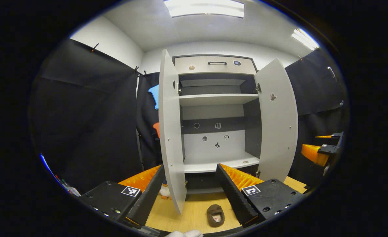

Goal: Grab one shoe with the right hand and put it into the shoe cabinet, grab the other shoe with the left hand and put it into the shoe cabinet; then close the right door with the right hand and the left door with the left hand.

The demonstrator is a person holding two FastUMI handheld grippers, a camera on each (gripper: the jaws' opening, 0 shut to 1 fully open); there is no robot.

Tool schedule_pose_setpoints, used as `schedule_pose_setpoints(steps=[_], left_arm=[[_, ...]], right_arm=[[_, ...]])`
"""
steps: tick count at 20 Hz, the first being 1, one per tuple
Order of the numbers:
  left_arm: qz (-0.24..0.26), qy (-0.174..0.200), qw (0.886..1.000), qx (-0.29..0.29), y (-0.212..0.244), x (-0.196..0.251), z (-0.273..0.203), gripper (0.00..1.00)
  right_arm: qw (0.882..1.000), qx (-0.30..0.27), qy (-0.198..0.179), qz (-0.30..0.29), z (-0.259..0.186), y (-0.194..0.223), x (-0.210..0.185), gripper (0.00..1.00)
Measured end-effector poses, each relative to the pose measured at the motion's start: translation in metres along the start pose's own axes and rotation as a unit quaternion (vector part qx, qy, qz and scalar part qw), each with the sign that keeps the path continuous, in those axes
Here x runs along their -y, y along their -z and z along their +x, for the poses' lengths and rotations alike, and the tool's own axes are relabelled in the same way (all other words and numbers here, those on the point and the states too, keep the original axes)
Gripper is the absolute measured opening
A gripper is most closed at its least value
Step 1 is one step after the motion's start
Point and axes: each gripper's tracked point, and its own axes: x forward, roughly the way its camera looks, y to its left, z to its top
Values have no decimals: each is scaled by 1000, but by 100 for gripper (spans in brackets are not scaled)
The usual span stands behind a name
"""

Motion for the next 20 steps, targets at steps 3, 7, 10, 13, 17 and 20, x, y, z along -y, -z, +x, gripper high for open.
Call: schedule_pose_setpoints(steps=[3,7,10,13,17,20], left_arm=[[2,-5,1000,-4,2,-4,1,96],[3,-10,1000,-12,10,-9,5,96],[7,-15,1000,-19,16,-12,6,96],[-1,-15,999,-28,20,-9,9,96],[14,-26,999,-37,24,-6,12,96],[16,-32,999,-39,23,-2,14,96]], right_arm=[[999,-38,-15,-6,17,45,-13,99],[992,-118,-27,-25,33,122,-15,99],[983,-178,-43,-18,48,191,-27,99],[973,-224,-49,-7,70,253,-36,99],[960,-273,-68,3,104,325,-61,99],[951,-297,-83,13,132,359,-82,98]])
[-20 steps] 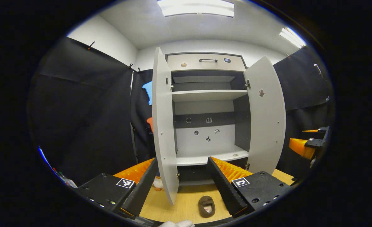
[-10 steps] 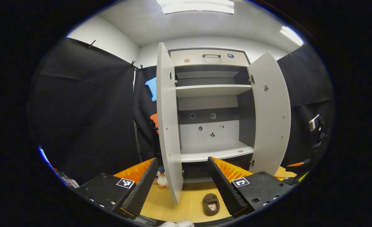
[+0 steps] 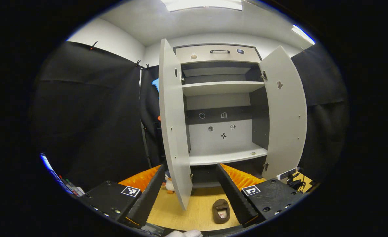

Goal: Grab one shoe with the right hand and put it into the shoe cabinet, grab the other shoe with the left hand and put it into the shoe cabinet; then close the right door with the right hand and the left door with the left hand.

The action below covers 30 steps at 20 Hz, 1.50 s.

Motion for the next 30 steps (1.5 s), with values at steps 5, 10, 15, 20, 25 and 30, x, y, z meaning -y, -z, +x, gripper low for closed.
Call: schedule_pose_setpoints(steps=[5,10,15,20,25,30], left_arm=[[1,-34,999,-11,2,-5,4,96],[16,-68,997,-24,5,-18,5,96],[20,-85,996,-32,6,-24,6,96],[13,-89,995,-33,9,-25,7,96],[12,-87,996,-29,9,-25,8,96],[11,-87,996,-30,10,-25,9,96]], right_arm=[[999,-31,-9,5,71,9,-12,92],[999,-49,0,12,121,12,-15,89],[997,-65,3,36,141,13,-17,88],[996,-69,7,53,138,13,-14,84],[995,-73,-2,63,122,17,-16,84],[995,-71,4,72,134,14,-15,83]])
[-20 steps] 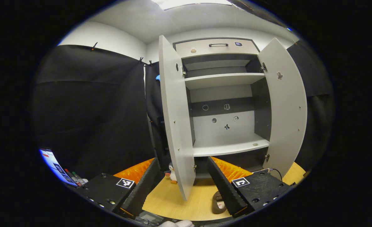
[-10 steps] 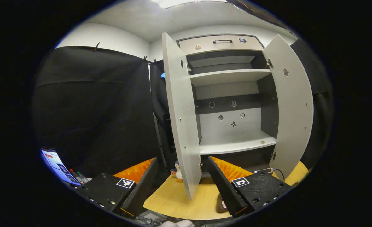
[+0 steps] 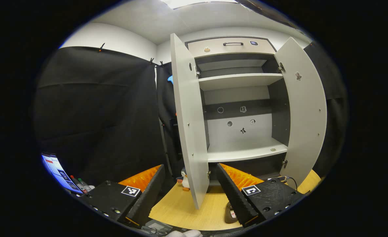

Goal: Grab one shoe with the right hand and put it into the shoe cabinet, grab the other shoe with the left hand and put it into the shoe cabinet; then close the right door with the right hand and the left door with the left hand.

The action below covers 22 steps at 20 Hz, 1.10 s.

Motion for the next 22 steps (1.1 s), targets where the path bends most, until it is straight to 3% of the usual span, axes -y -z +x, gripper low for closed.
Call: schedule_pose_setpoints(steps=[9,11,12,13,14,16,22], left_arm=[[9,-12,1000,-11,3,-2,0,96],[11,-14,1000,-15,4,-3,0,96],[13,-15,1000,-18,6,-3,0,96],[14,-15,1000,-19,7,-4,0,96],[13,-15,1000,-19,7,-4,0,96],[11,-14,1000,-18,7,-4,1,96],[2,-5,1000,-5,3,-2,0,96]], right_arm=[[1000,12,8,-4,37,-15,1,82],[1000,15,20,-5,43,-17,8,71],[1000,16,21,-2,45,-18,10,51],[999,18,29,-1,45,-20,16,52],[1000,20,20,5,46,-19,14,33],[1000,12,19,-3,43,-20,14,11],[998,49,7,-35,-2,-47,3,8]])
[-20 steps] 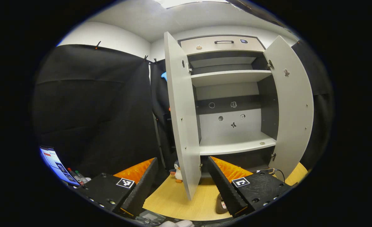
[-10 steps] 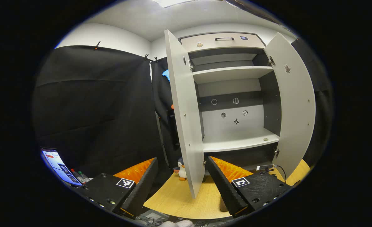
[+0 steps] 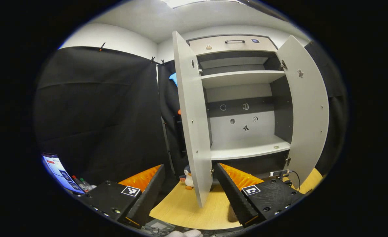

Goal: Grab one shoe with the right hand and put it into the shoe cabinet, grab the other shoe with the left hand and put it into the shoe cabinet; then close the right door with the right hand and the left door with the left hand.

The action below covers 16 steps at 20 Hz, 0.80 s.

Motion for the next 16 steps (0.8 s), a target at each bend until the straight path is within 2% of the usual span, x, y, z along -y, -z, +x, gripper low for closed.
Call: schedule_pose_setpoints(steps=[2,5,10,13,14,16], left_arm=[[3,6,1000,5,0,1,0,96],[1,16,1000,8,2,3,1,96],[-16,20,1000,15,7,10,-4,96],[-17,12,1000,17,9,5,-3,96],[-16,10,1000,14,12,6,-3,100],[-14,0,1000,9,18,3,-3,96]], right_arm=[[999,28,-7,-17,-23,-29,-6,6],[996,82,-18,-33,-60,-91,-16,8],[985,162,-33,-56,-109,-193,-29,8],[977,198,-35,-71,-121,-254,-39,6],[976,204,-32,-71,-122,-272,-41,8],[974,212,-30,-67,-119,-301,-46,8]])
